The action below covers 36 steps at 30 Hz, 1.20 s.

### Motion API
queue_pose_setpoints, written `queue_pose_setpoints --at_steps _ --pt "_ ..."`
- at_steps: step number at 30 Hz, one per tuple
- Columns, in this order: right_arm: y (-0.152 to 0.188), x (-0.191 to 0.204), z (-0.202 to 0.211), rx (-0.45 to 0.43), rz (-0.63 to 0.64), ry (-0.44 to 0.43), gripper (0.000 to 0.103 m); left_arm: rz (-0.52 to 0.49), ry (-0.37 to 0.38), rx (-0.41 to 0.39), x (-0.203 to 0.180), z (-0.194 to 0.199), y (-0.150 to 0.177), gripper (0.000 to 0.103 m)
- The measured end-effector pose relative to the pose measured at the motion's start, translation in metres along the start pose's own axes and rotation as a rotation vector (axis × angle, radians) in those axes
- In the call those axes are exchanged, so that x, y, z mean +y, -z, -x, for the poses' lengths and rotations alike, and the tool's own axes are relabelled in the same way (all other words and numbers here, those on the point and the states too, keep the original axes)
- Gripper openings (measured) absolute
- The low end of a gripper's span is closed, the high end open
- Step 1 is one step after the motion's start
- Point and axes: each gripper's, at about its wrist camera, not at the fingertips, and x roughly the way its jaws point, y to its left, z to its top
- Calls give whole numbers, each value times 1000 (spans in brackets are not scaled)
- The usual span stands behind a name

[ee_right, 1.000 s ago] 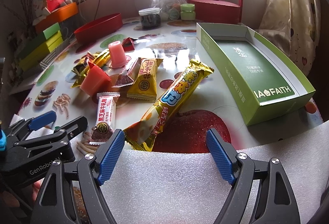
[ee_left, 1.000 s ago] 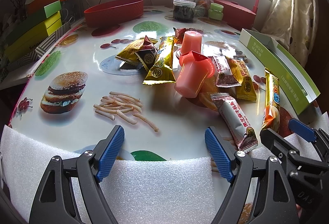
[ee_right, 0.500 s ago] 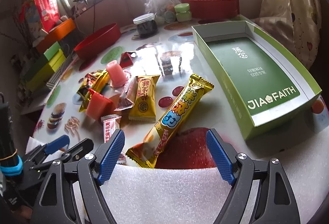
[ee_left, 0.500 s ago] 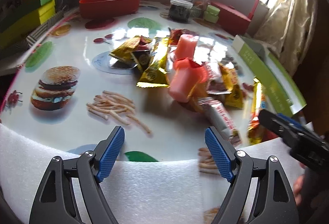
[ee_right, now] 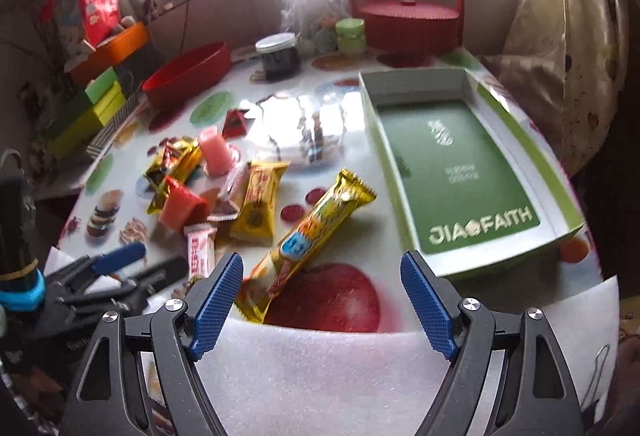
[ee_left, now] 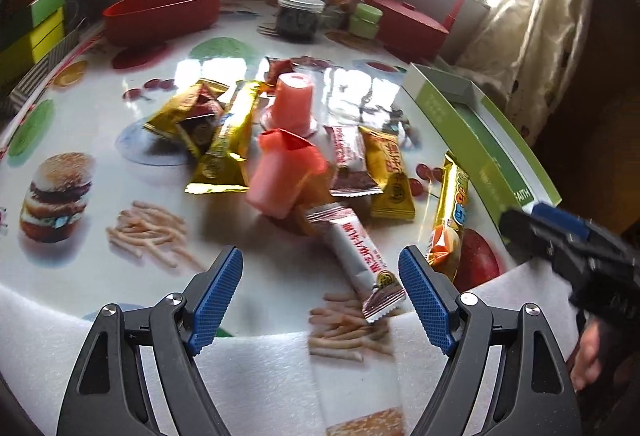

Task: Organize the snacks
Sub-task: 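Grasp the white-red wrapped bar with left tool while right tool grasps yellow wafer bar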

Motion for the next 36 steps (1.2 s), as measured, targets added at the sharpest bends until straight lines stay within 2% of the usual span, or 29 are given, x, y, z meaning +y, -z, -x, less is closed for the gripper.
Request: queue_pose_setpoints --at_steps 3,7,12,15,17,19,20,21,24,27,29,30,36 --pt "-9 2 -8 -23 -7 -12 80 3 1 35 0 -9 1 75" --pt "-11 1 -28 16 -74 -42 75 -1 -3 26 1 -8 1 75" --pt "-7 4 -43 24 -114 -27 69 -30 -10 33 -4 -9 3 75" --pt "-6 9 -49 35 -104 -16 62 -58 -18 34 -10 -12 2 75" --pt "-6 12 -52 41 -76 18 53 -69 -28 34 -11 -14 1 75" --pt "-5 13 -54 44 -59 21 44 -72 -45 29 -11 -14 -1 66" --pt "-5 13 -55 46 -56 12 40 -81 -63 25 -11 -15 -1 56" --pt "-5 12 -55 45 -56 9 39 -95 -78 22 -11 -16 -2 51" --pt "-6 12 -54 35 -51 7 30 -108 -90 17 -11 -17 -3 46" --pt "-5 13 -54 31 -45 2 27 -118 -106 10 -10 -17 -4 30" --pt "-5 14 -53 27 -40 0 25 -113 -103 8 -8 -18 -5 28" --pt "-5 15 -53 25 -35 -1 25 -109 -101 7 -7 -17 -6 23" --pt "-6 15 -50 5 -41 -18 24 -94 -76 3 -4 -16 -8 19"
